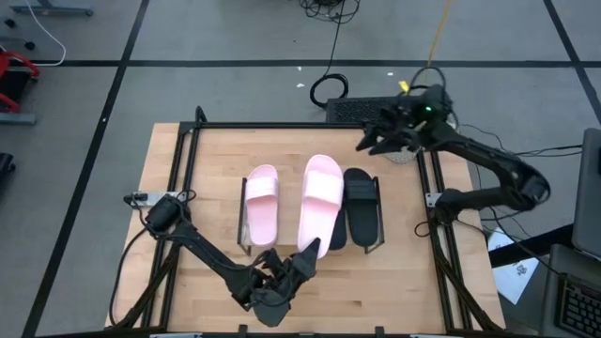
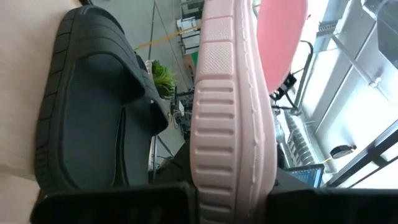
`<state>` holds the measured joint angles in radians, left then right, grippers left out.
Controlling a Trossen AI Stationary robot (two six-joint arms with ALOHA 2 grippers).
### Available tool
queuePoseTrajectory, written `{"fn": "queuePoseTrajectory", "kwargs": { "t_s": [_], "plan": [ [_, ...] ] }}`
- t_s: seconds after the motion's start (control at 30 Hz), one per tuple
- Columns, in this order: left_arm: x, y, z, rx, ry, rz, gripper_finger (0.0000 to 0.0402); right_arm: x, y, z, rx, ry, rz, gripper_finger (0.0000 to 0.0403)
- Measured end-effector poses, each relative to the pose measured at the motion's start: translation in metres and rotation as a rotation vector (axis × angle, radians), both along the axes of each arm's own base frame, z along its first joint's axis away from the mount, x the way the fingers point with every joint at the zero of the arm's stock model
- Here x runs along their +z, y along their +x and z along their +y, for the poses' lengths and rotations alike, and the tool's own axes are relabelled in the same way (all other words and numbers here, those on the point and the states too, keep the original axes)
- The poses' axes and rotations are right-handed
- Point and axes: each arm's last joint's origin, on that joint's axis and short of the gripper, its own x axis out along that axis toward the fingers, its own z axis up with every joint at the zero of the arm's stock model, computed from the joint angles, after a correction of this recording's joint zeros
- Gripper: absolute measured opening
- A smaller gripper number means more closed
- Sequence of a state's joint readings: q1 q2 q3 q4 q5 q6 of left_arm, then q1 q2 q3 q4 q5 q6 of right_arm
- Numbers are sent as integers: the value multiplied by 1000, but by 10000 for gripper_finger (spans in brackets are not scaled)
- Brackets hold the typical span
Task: Pick and place slides into the shelf
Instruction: Put the pink slipper on the shelf
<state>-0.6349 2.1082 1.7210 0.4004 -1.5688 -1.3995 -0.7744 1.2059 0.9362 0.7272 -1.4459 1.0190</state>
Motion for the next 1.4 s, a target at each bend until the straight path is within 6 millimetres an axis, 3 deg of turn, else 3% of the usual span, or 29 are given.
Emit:
{"fn": "queuePoseTrajectory", "kwargs": {
  "t_s": [0.17, 0.47, 0.67, 0.93, 1.4],
  "plan": [
    [0, 1, 1, 4, -7, -10, 45, 2, 39, -10, 73, 6, 8, 199],
    [0, -2, -3, -3, 2, 3, 45, 39, 92, -38, 147, -39, -16, 199],
    [1, -2, -2, -2, 14, 19, 45, 24, 102, -43, 162, 4, 36, 199],
    [2, 2, 3, 12, 19, 27, 45, 11, 115, -21, 238, 2, 42, 199],
    [13, -2, 0, 4, 40, 57, 45, -10, 110, -29, 209, 40, 86, 199]
  ]
}}
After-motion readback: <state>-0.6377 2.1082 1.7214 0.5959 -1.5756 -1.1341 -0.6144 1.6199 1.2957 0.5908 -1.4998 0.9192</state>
